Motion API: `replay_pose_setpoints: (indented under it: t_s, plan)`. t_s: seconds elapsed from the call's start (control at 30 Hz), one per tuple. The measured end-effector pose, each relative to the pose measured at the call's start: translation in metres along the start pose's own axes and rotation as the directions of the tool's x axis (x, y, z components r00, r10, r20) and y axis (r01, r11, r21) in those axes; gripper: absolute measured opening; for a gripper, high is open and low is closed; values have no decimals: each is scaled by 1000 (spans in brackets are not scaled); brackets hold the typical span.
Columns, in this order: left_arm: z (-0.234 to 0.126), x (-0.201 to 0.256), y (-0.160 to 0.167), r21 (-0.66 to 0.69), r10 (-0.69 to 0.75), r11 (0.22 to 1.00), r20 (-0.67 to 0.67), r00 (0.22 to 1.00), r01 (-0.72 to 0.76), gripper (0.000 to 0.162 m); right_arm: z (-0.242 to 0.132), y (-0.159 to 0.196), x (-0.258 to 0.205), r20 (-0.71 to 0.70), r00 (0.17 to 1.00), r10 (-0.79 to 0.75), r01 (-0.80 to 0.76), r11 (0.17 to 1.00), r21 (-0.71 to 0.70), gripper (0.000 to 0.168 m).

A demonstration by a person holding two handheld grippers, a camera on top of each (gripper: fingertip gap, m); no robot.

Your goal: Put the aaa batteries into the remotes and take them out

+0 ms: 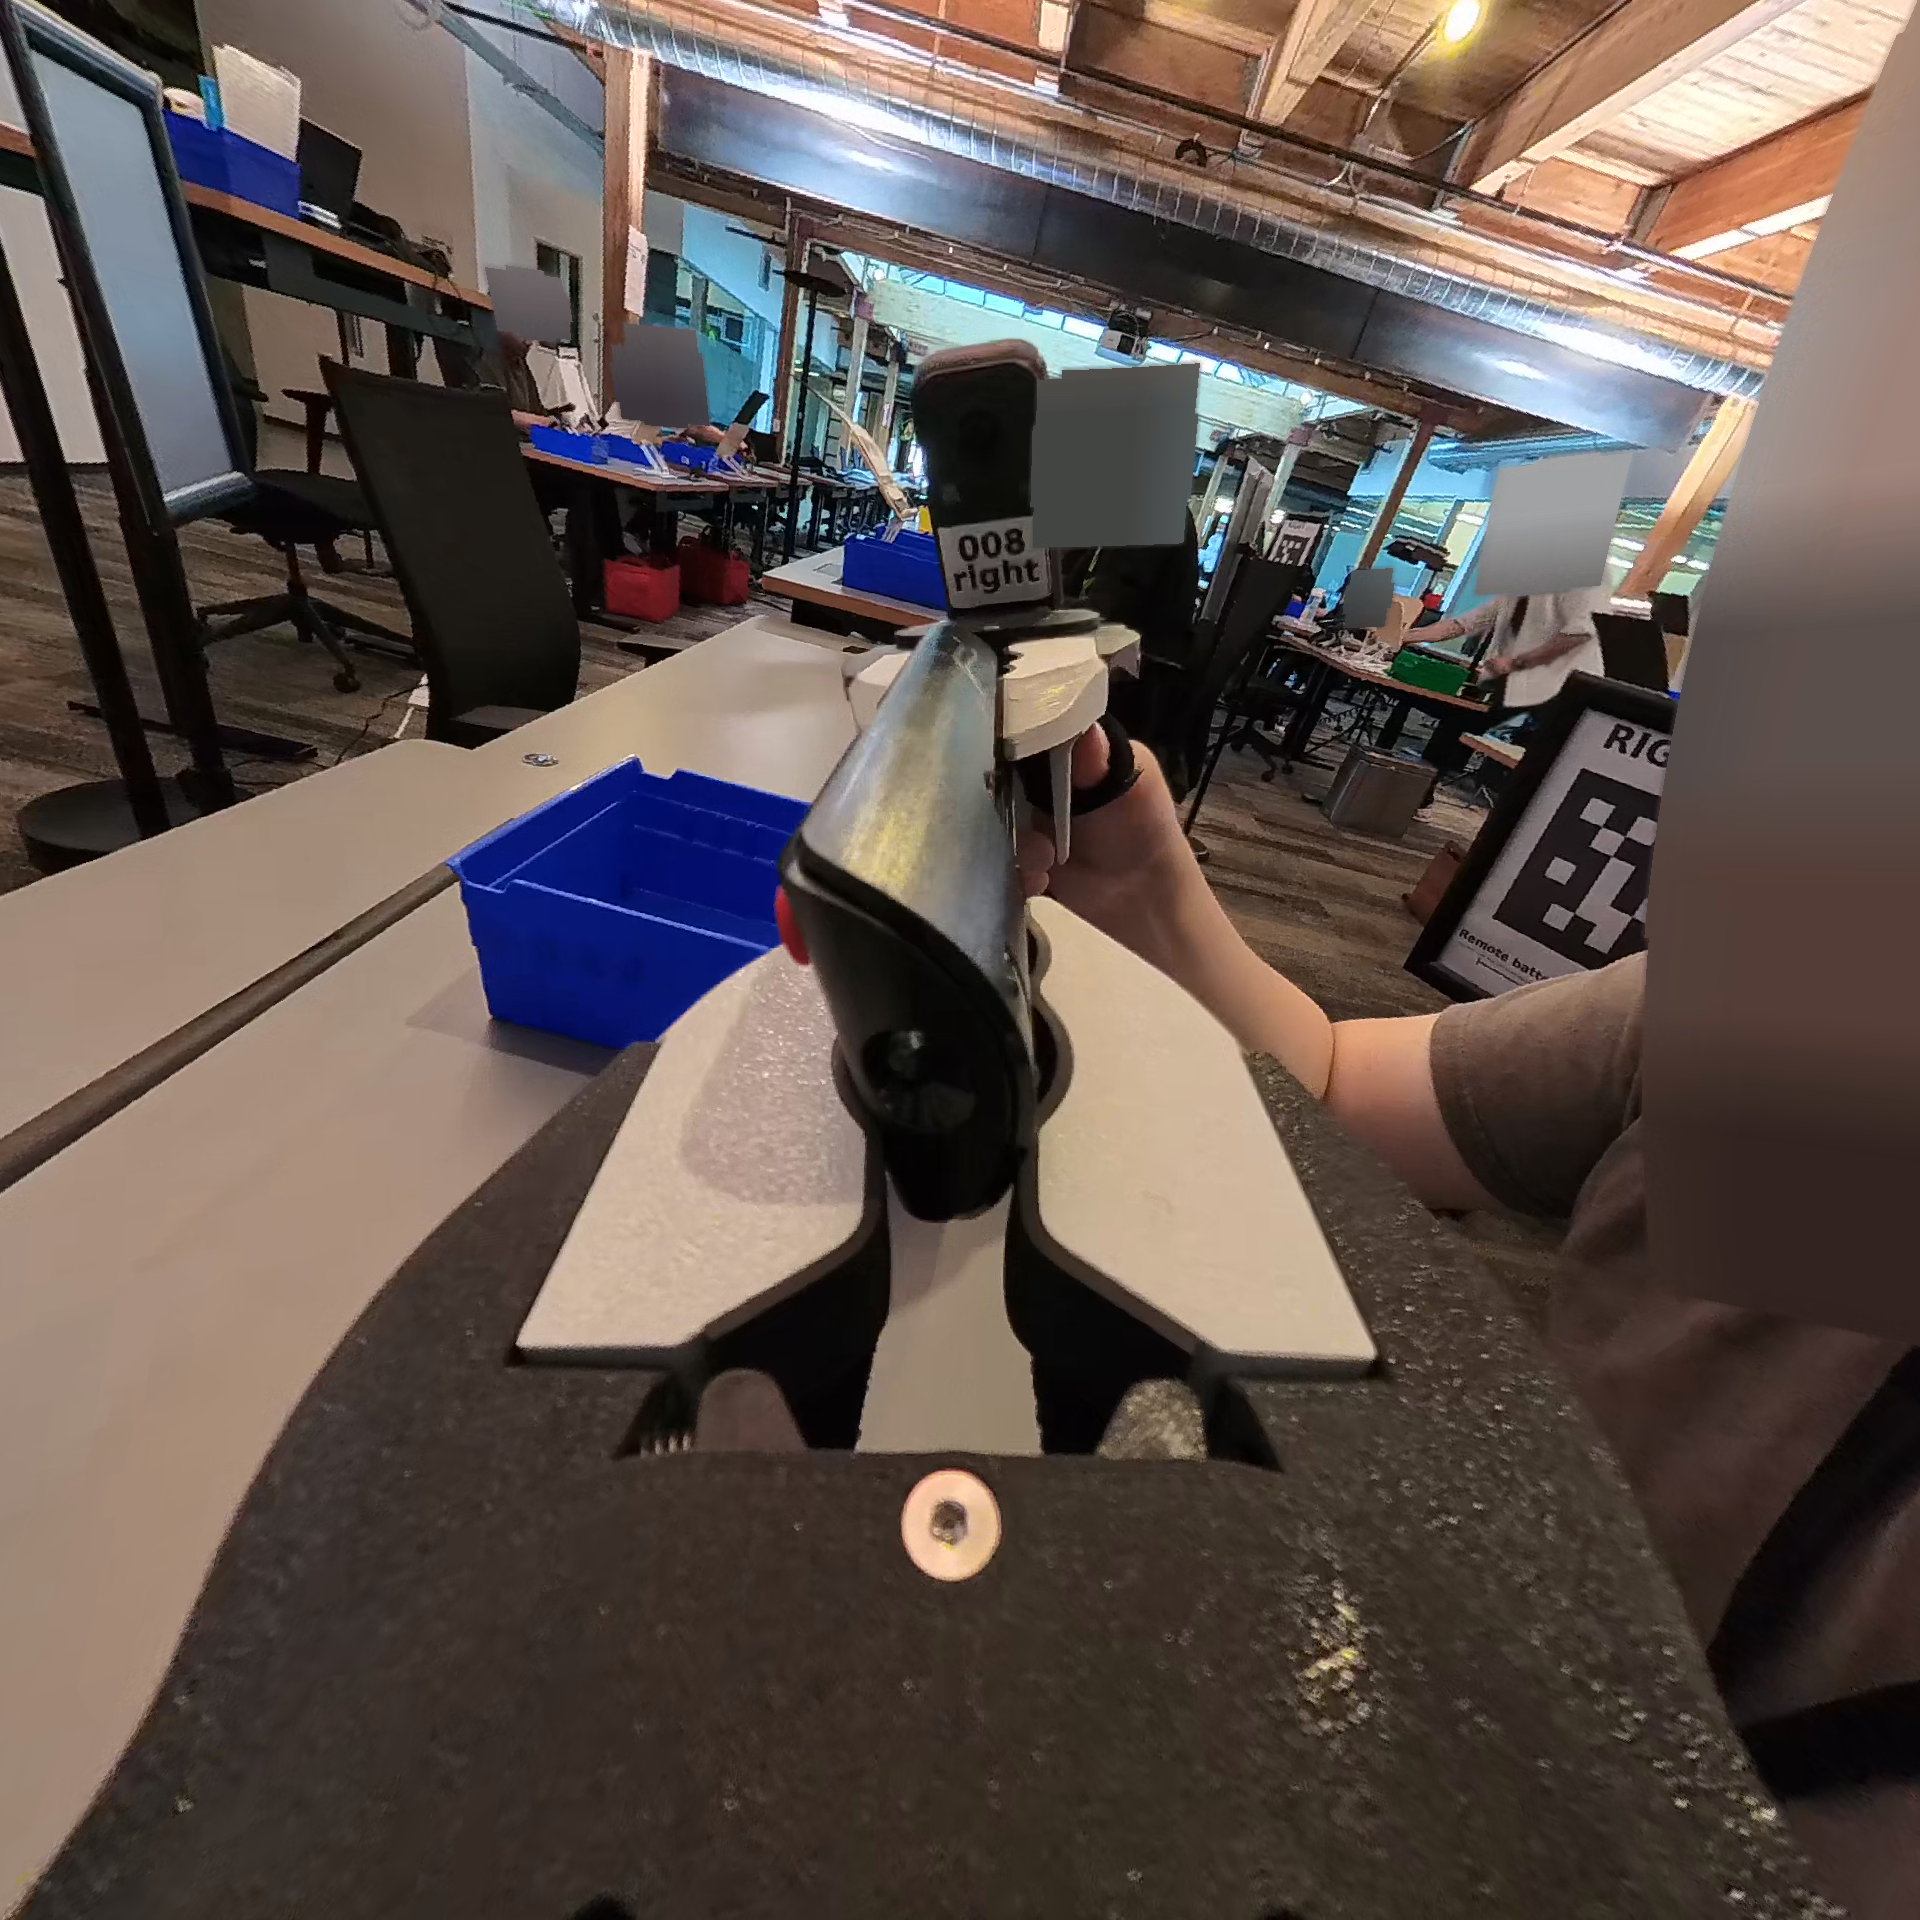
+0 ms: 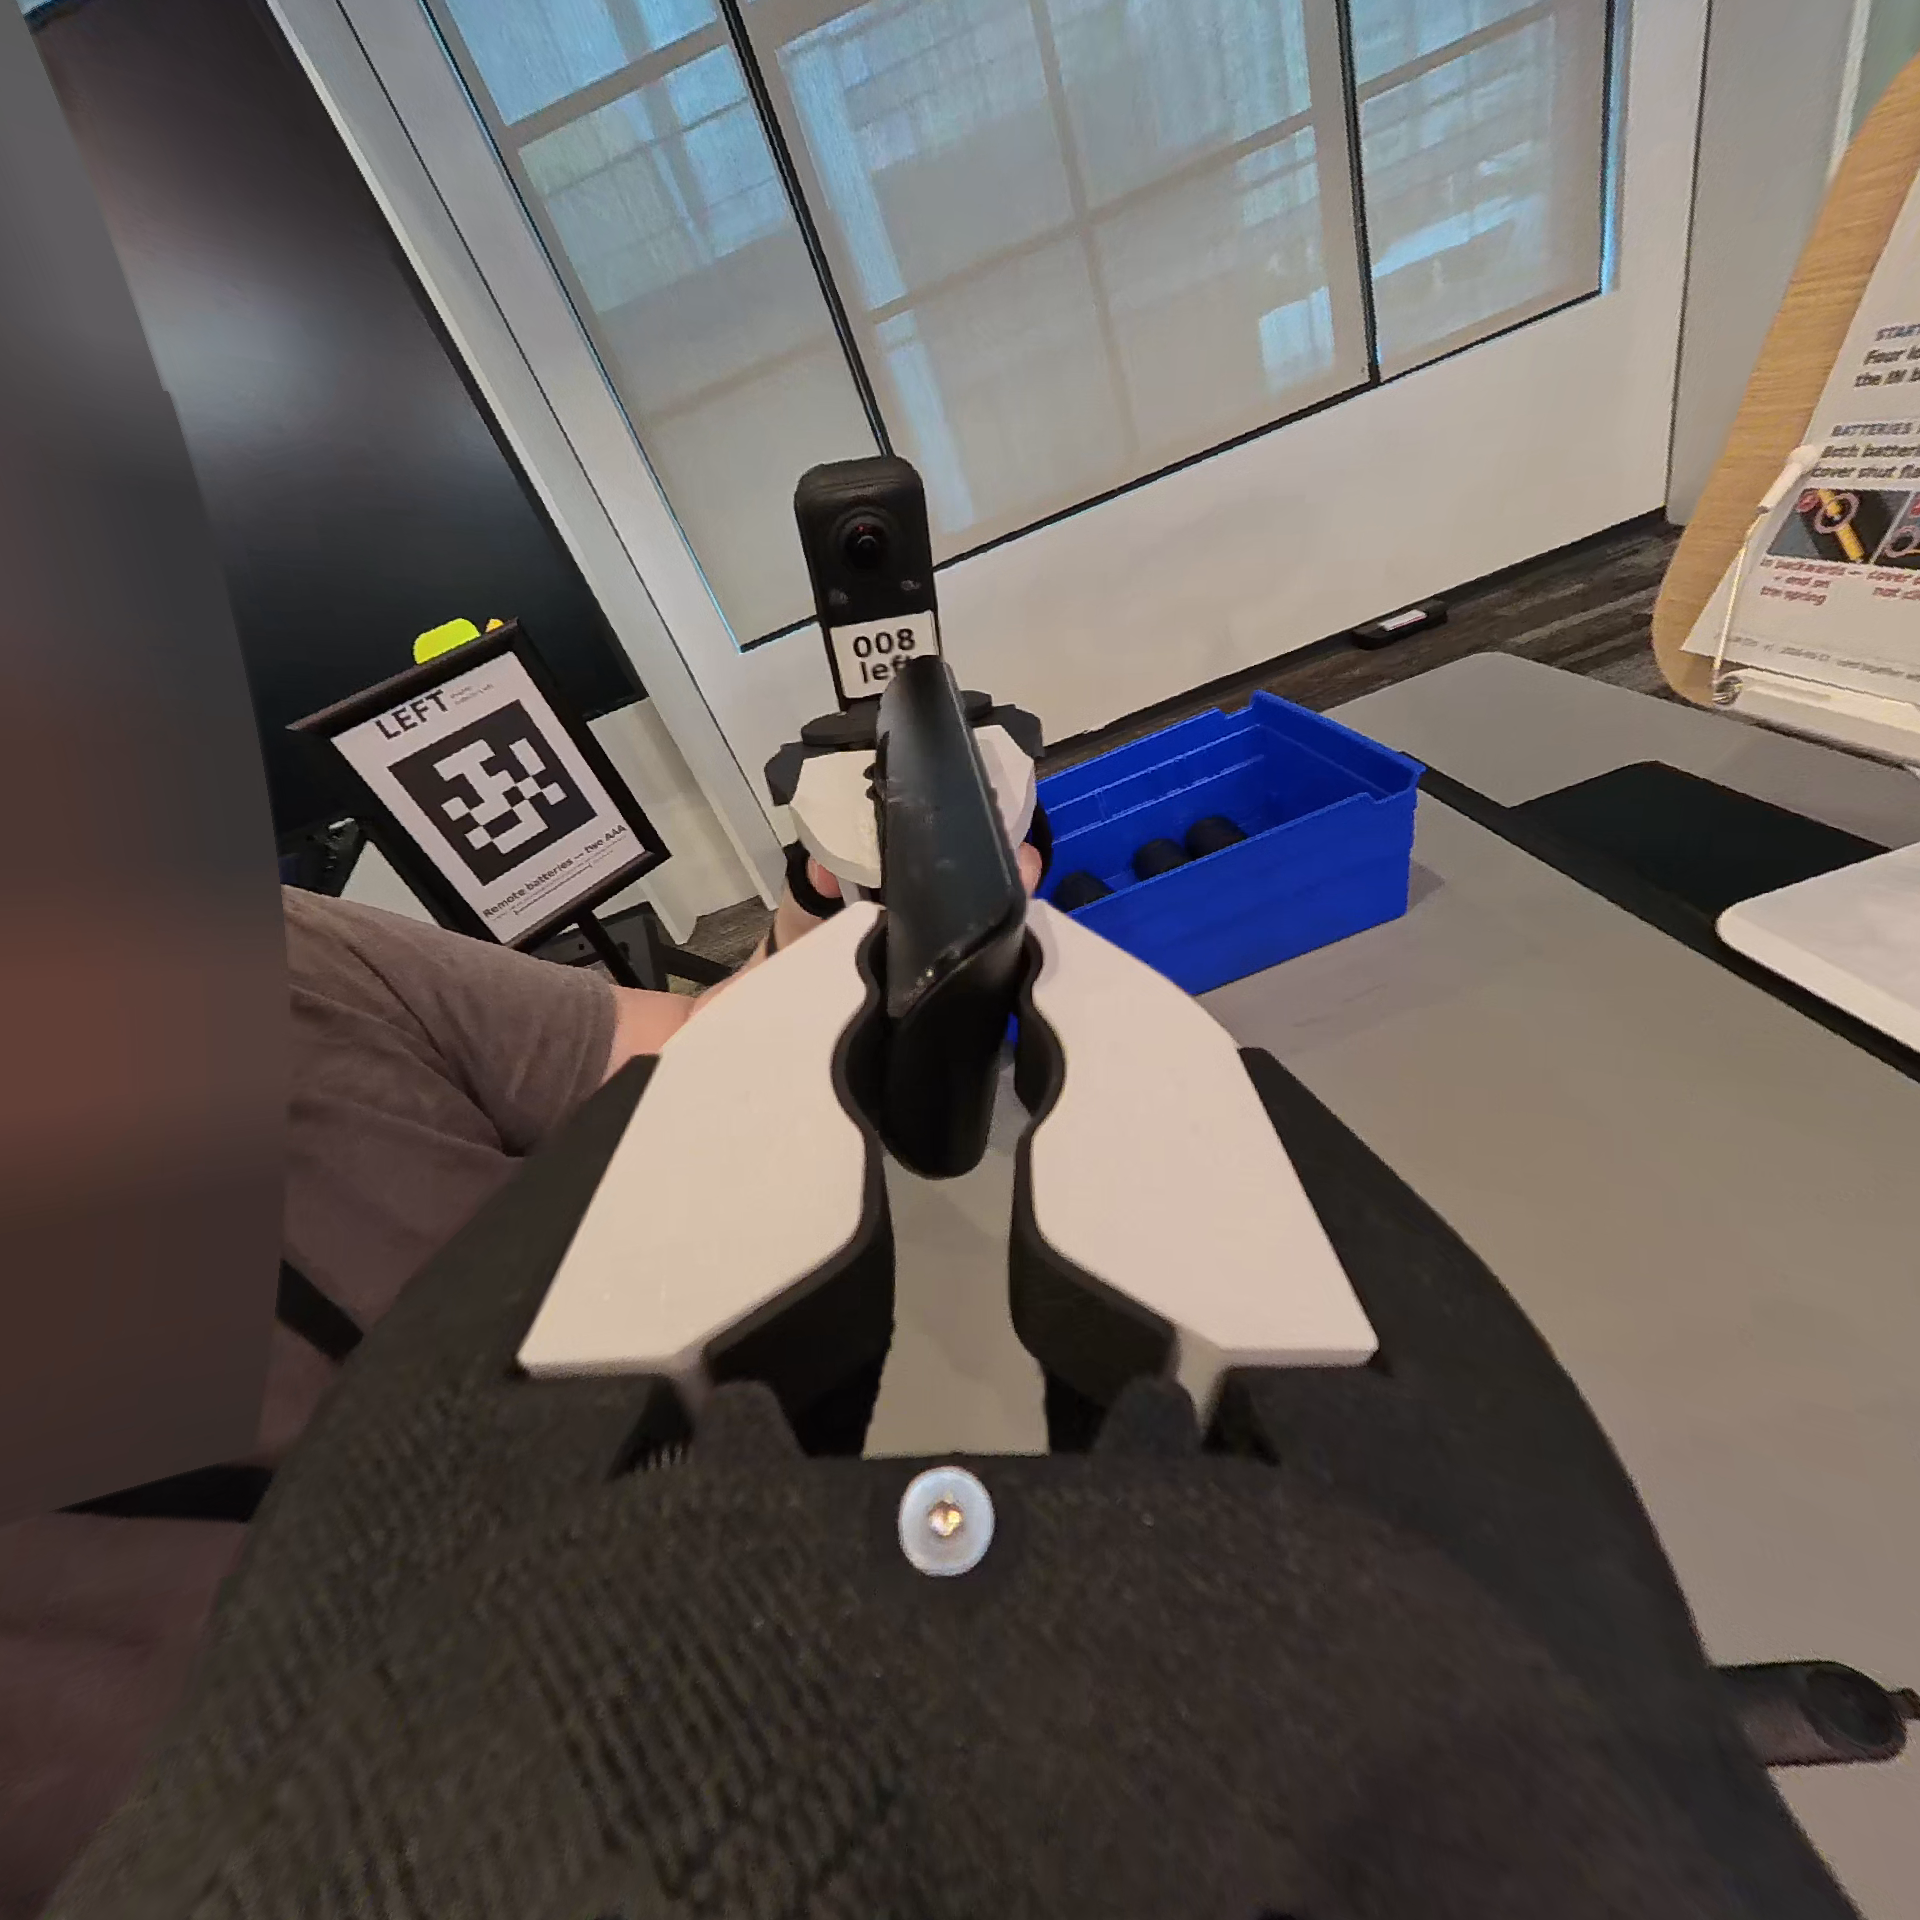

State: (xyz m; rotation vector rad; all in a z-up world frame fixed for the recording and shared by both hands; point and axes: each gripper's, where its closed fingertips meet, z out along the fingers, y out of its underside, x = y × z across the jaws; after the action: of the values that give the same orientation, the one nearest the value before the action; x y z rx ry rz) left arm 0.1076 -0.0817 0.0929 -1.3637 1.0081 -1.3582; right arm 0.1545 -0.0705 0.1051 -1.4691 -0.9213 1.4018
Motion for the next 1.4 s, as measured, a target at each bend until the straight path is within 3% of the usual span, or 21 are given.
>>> replay_pose_setpoints:
  t_s: [0.17, 0.4, 0.57, 0.77, 0.9, 1.1, 1.23, 1.4]
  plan:
    - [-1, -4, 0, 4, 13, 1000, 19, 1000, -13, 22, 1, -2, 8, -53, 998, -31, 33, 999, 31, 28]
    - [-1, -4, 1, -1, 163, 987, 7, 987, -163, 22, -4, -4, 1, -23, 992, -123, 123, 992, 27, 33]
    - [-2, -15, 8, -32, 257, 966, 54, 965, -256, 22, 3, 7, 14, -85, 982, -168, 167, 986, -24, 36]
    - [-3, -12, 11, -43, 451, 892, 67, 890, -449, 21, 8, 9, 16, -134, 927, -351, 349, 936, -35, 36]
    - [-4, 0, 12, -34, 544, 839, 25, 839, -543, 22, 7, 9, -2, -102, 827, -553, 554, 832, -28, 33]
    - [-4, 0, 16, -38, 515, 857, -7, 857, -515, 22, 5, 16, -7, -20, 855, -518, 517, 855, -27, 25]
    - [-4, -2, 19, -61, 471, 880, -24, 882, -471, 27, 3, 21, -5, -11, 829, -559, 559, 828, -43, 23]
    - [-5, 0, 21, -83, 470, 878, -41, 882, -472, 36, 0, 19, -2, 14, 878, -478, 478, 878, -23, 23]
